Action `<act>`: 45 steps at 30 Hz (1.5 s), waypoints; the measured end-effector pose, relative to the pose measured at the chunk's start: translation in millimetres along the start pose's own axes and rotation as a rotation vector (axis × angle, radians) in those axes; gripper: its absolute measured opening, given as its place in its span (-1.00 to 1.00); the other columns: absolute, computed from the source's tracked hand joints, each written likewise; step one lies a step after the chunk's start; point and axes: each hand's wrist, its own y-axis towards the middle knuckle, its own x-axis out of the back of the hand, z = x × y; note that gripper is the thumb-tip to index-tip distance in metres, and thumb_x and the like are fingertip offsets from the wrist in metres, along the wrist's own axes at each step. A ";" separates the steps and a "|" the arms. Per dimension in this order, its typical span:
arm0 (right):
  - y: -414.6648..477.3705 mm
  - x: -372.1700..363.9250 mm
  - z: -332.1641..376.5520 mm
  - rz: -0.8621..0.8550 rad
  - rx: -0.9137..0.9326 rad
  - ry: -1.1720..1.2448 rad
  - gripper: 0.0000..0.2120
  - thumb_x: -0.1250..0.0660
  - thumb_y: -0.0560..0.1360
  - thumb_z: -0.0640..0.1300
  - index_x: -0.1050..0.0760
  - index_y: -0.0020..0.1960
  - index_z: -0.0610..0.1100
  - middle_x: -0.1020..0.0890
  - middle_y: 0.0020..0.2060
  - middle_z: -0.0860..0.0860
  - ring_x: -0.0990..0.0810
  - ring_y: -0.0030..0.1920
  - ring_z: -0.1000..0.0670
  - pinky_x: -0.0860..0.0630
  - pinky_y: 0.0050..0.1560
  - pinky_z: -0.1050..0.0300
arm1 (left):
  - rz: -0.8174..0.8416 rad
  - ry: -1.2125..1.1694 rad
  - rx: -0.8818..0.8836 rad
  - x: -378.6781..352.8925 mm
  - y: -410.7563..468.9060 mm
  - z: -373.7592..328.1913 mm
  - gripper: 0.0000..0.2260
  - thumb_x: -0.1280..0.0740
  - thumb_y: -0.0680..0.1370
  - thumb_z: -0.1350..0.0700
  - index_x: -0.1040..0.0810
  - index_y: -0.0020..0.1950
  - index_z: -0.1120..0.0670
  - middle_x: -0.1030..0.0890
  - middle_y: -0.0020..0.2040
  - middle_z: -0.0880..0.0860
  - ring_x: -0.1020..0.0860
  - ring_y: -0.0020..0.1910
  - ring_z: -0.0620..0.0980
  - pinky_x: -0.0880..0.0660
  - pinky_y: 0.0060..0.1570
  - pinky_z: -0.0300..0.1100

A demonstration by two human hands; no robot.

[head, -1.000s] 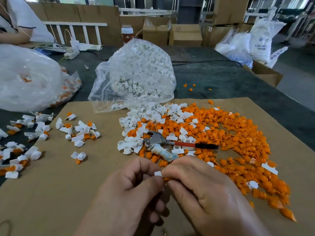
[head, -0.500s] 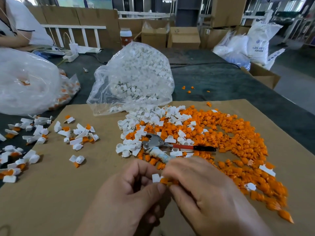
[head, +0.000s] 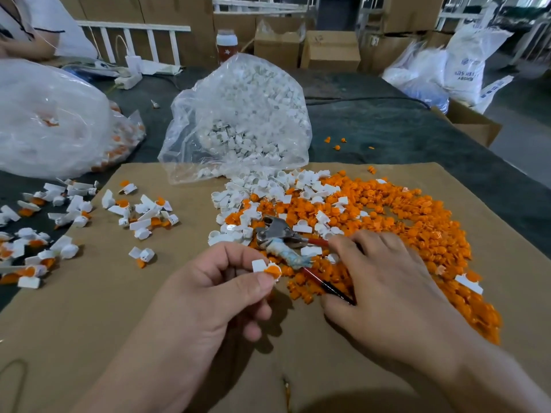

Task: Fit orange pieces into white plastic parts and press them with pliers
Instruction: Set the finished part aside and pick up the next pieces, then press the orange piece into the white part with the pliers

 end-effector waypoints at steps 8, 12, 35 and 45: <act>5.4 -1.9 7.8 -0.136 -0.071 0.045 -0.45 -0.06 0.40 0.18 -0.20 0.35 0.04 -0.42 0.09 0.03 -0.32 0.12 -0.02 -0.27 0.20 -0.02 | -0.009 0.037 -0.030 3.0 4.7 4.5 -0.66 -0.64 0.04 0.22 -0.69 -0.25 0.04 -0.55 -0.38 0.13 -0.53 -0.46 -0.04 -0.43 -0.58 -0.25; -0.9 4.6 -0.3 -0.304 -0.093 0.400 -0.54 -0.20 0.44 0.07 -0.24 0.32 0.12 -0.38 0.10 0.16 -0.35 0.15 0.08 -0.29 0.13 0.12 | -0.074 0.002 -0.069 7.3 6.9 4.8 -0.71 -0.57 0.07 0.09 -0.69 -0.24 0.04 -0.54 -0.41 0.08 -0.53 -0.48 -0.07 -0.40 -0.60 -0.28; -16.7 26.9 -6.3 -0.015 0.232 0.357 -0.40 0.05 0.30 0.41 -0.02 0.34 0.40 -0.21 0.19 0.45 -0.21 0.28 0.32 -0.27 0.14 0.32 | -0.117 -0.060 -0.336 24.0 9.8 -0.1 -0.52 -0.67 0.10 -0.19 -0.68 -0.11 0.01 -0.56 -0.35 0.06 -0.56 -0.41 -0.07 -0.44 -0.52 -0.25; -17.5 26.3 -7.2 0.028 0.238 0.354 -0.41 -0.09 0.36 0.30 0.02 0.35 0.44 -0.14 0.25 0.49 -0.15 0.32 0.33 -0.24 0.25 0.28 | -0.122 0.038 -0.373 26.1 11.0 3.5 -0.73 -0.62 0.24 0.01 -0.69 -0.11 -0.03 -0.56 -0.36 0.02 -0.55 -0.42 -0.08 -0.45 -0.51 -0.27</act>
